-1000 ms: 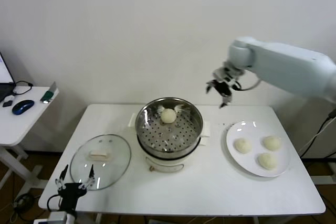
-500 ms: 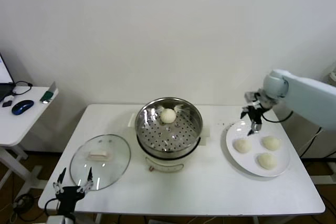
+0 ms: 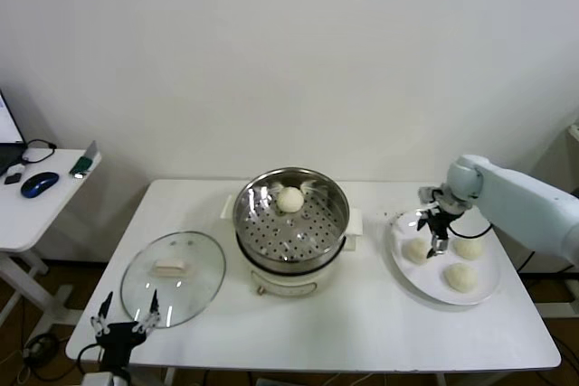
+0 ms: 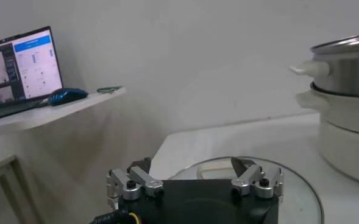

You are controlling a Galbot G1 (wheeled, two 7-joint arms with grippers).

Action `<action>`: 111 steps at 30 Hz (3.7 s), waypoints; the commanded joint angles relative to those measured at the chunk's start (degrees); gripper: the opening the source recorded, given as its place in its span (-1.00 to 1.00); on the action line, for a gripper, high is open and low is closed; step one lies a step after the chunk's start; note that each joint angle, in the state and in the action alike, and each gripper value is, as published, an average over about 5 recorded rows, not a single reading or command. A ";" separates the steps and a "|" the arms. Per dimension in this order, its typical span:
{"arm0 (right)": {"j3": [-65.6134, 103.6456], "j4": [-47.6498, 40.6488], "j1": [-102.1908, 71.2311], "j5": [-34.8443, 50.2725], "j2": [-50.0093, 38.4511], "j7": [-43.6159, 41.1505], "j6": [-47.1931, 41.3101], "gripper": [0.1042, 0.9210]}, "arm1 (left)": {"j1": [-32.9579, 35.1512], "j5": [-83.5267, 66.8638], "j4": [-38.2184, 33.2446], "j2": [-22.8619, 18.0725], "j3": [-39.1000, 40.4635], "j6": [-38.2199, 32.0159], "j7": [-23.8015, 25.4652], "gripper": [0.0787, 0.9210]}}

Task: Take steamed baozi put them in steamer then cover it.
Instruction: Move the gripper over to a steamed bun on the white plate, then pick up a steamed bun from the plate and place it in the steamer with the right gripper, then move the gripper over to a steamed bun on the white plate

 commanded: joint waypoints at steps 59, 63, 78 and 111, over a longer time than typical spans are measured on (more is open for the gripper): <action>-34.59 8.17 35.64 54.52 37.46 7.83 -10.57 0.28 | 1.53 1.96 -4.02 0.80 3.85 -0.50 0.33 0.77; -34.45 6.33 31.94 53.31 39.60 8.69 -10.90 0.28 | 1.56 1.73 -3.57 0.97 3.45 -0.60 0.32 0.77; -34.63 2.52 24.89 50.63 42.51 8.96 -10.74 0.28 | 0.59 1.47 -1.54 1.33 2.98 -0.73 0.29 0.77; -34.44 25.24 44.33 32.77 4.69 1.47 -6.08 0.76 | 1.17 1.82 -1.83 1.42 2.66 -0.82 0.11 0.77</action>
